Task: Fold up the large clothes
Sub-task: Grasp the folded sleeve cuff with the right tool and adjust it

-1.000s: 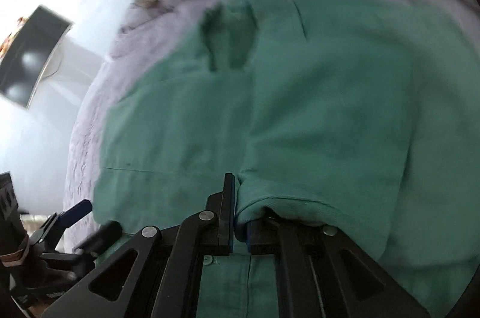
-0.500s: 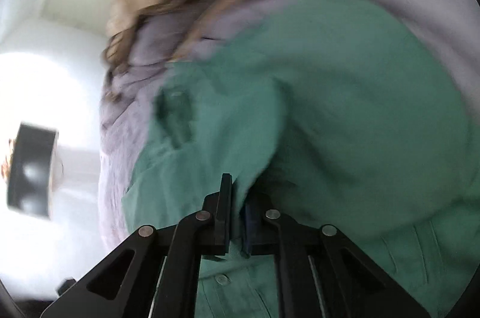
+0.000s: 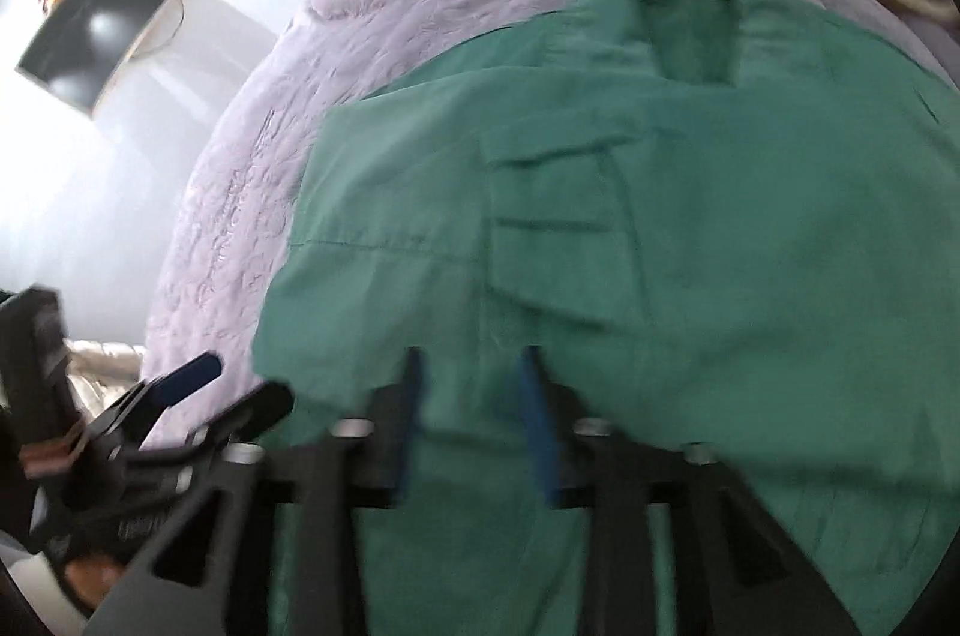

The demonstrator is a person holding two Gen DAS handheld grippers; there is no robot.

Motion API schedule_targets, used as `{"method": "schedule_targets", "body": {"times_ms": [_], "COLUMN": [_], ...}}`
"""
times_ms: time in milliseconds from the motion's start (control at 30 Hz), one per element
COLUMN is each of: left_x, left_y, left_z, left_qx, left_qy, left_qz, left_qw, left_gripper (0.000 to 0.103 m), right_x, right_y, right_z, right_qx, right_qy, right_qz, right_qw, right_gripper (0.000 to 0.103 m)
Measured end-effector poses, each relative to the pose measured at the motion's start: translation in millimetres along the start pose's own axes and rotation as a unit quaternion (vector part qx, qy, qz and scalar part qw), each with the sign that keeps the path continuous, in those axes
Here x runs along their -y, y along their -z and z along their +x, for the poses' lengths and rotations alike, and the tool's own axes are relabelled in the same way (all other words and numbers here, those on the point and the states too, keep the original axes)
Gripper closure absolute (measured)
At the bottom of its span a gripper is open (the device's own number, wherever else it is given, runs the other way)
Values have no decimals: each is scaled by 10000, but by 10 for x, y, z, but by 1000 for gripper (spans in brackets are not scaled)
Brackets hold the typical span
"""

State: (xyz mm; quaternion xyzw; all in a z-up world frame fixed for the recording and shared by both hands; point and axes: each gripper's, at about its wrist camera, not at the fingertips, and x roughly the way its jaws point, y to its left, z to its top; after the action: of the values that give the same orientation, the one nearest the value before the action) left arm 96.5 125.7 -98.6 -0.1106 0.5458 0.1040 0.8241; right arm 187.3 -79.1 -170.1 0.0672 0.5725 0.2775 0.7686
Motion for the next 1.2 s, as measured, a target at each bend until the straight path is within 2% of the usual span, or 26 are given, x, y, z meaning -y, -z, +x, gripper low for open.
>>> {"method": "schedule_targets", "body": {"times_ms": [33, 167, 233, 300, 367, 500, 700, 733, 767, 800, 833, 867, 900, 933, 967, 1000, 1033, 1067, 1133, 1200], "left_x": [27, 237, 407, 621, 827, 1234, 1490, 1521, 1546, 1567, 1575, 1589, 1595, 1590, 1592, 1589, 1579, 1584, 1589, 1596], "left_y": [-9, -79, -125, -170, -199, -288, -336, -327, -321, -312, -300, -301, -302, -296, -302, -309, -313, -314, -331, -366], "left_z": [6, 30, 65, 106, 135, 336, 721, 734, 738, 742, 742, 761, 765, 761, 759, 750, 742, 738, 728, 718], "left_qx": [-23, -72, -98, -102, -98, -82, -301, -275, -245, -226, -223, -237, -242, -243, -243, -253, -258, -260, -249, -218], "left_qy": [62, 421, 545, 668, 722, 625, 197, 131, 78, 33, 0, -18, -39, -50, -52, -43, -30, -12, -15, -22], "left_qz": [28, 101, 192, 341, 544, 980, 1126, 1169, 1221, 1271, 1299, 1327, 1336, 1341, 1346, 1337, 1326, 1309, 1279, 1226], "left_qw": [10000, 9990, 9983, 9971, 9959, 9932, 9930, 9927, 9922, 9916, 9913, 9909, 9907, 9907, 9906, 9907, 9908, 9911, 9915, 9922], "left_gripper": [1, 1, 1, 1, 1, 1, 1, 1, 1, 1, 1, 1, 1, 1, 1, 1, 1, 1, 1, 1], "right_x": [130, 804, 1289, 1765, 2085, 2418, 2656, 2704, 2728, 2776, 2848, 2915, 2946, 2921, 2836, 2744, 2689, 2638, 2642, 2744], "right_y": [99, 456, 682, 901, 1063, 1129, 945, 901, 953, 989, 1025, 1053, 1104, 1114, 1069, 1001, 947, 818, 627, 284], "right_z": [-132, -592, -839, -1047, -1175, -1325, -1437, -1510, -1616, -1670, -1652, -1603, -1583, -1626, -1708, -1782, -1841, -1890, -1929, -1832], "right_qx": [106, 372, 611, 887, 1122, 1565, 2097, 2287, 2422, 2494, 2465, 2333, 2155, 2074, 2013, 2020, 1997, 1967, 1876, 1721], "right_qy": [-26, -149, -230, -320, -456, -821, -897, -705, -366, -86, -170, -339, -384, -274, -45, 128, 348, 395, 400, 274], "right_qz": [206, 1334, 2212, 3061, 3589, 3940, 4169, 4185, 4220, 4317, 4446, 4584, 4593, 4407, 3990, 3588, 3376, 3086, 2832, 2760], "right_qw": [9997, 9903, 9730, 9473, 9255, 9020, 8799, 8761, 8729, 8668, 8610, 8569, 8609, 8729, 8946, 9112, 9192, 9298, 9397, 9452], "right_gripper": [44, 44, 44, 44, 44, 44, 46, 56, 60, 61, 66, 67, 67, 66, 62, 62, 62, 62, 62, 61]}}
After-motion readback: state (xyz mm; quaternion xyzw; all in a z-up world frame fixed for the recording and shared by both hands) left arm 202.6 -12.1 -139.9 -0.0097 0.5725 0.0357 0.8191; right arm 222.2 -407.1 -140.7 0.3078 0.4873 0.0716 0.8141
